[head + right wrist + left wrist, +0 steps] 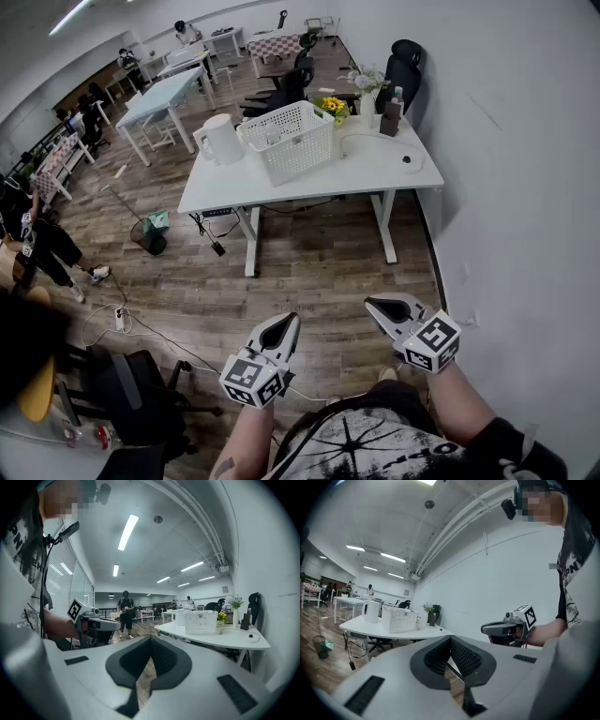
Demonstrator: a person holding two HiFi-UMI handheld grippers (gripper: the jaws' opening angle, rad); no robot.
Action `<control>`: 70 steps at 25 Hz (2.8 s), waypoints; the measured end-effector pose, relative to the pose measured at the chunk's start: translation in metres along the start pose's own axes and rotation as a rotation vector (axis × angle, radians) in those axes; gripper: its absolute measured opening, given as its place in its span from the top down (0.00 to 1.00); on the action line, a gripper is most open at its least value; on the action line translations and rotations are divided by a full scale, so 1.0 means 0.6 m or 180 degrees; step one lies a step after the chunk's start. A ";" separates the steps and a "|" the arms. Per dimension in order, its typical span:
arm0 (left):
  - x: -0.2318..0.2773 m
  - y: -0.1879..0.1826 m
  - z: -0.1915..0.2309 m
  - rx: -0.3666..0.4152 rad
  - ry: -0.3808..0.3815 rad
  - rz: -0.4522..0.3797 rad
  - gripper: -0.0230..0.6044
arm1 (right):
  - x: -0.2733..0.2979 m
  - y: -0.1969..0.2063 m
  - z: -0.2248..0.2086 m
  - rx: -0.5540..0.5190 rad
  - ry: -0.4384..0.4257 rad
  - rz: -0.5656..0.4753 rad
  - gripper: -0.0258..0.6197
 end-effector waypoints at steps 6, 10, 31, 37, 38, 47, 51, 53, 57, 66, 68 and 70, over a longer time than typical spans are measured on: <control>0.000 0.003 0.000 0.0042 -0.0014 0.0016 0.95 | 0.000 0.001 0.001 -0.0037 0.0032 0.0030 0.93; -0.008 0.002 0.004 0.0061 -0.0021 0.0009 0.95 | 0.006 -0.003 0.009 -0.0069 0.0027 0.0040 0.93; -0.041 0.017 0.032 -0.0040 -0.0076 -0.0043 0.95 | 0.034 -0.016 0.030 0.0083 -0.0028 -0.0043 0.92; -0.042 0.018 0.039 -0.0055 -0.0065 -0.0052 0.95 | 0.037 -0.013 0.033 0.0062 -0.0001 0.0009 0.92; -0.041 0.019 0.041 -0.0057 -0.0068 -0.0056 0.95 | 0.038 -0.012 0.033 0.0063 -0.0002 0.0008 0.92; -0.018 0.015 0.055 -0.0082 -0.0098 -0.0024 0.95 | 0.058 -0.007 0.007 0.0076 -0.0042 -0.0049 0.92; -0.001 0.008 0.075 -0.0105 -0.0175 -0.0003 0.95 | 0.089 0.002 -0.013 0.0100 -0.0141 -0.0054 0.92; 0.017 0.002 0.085 -0.0120 -0.0201 0.0008 0.95 | 0.106 0.004 -0.032 0.0105 -0.0180 -0.0066 0.92; 0.061 -0.013 0.108 -0.0112 -0.0270 0.0020 0.95 | 0.141 0.013 -0.082 0.0087 -0.0259 -0.0097 0.92; 0.199 -0.071 0.145 -0.0068 -0.0370 0.0003 0.95 | 0.200 0.029 -0.232 0.0041 -0.0412 -0.0120 0.92; 0.230 -0.082 0.151 -0.0063 -0.0398 0.0001 0.95 | 0.213 0.033 -0.264 0.0020 -0.0450 -0.0116 0.92; 0.260 -0.091 0.158 -0.0072 -0.0435 0.0001 0.95 | 0.226 0.037 -0.297 0.0021 -0.0494 -0.0128 0.92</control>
Point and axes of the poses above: the fingertips, and each gripper's own axes: x forward along the fingers, z to its left, y out of its underside, the point moved 10 cm from there along -x, backward along the fingers, and after that the axes turned 15 degrees about -x, right-handed, at the moved point
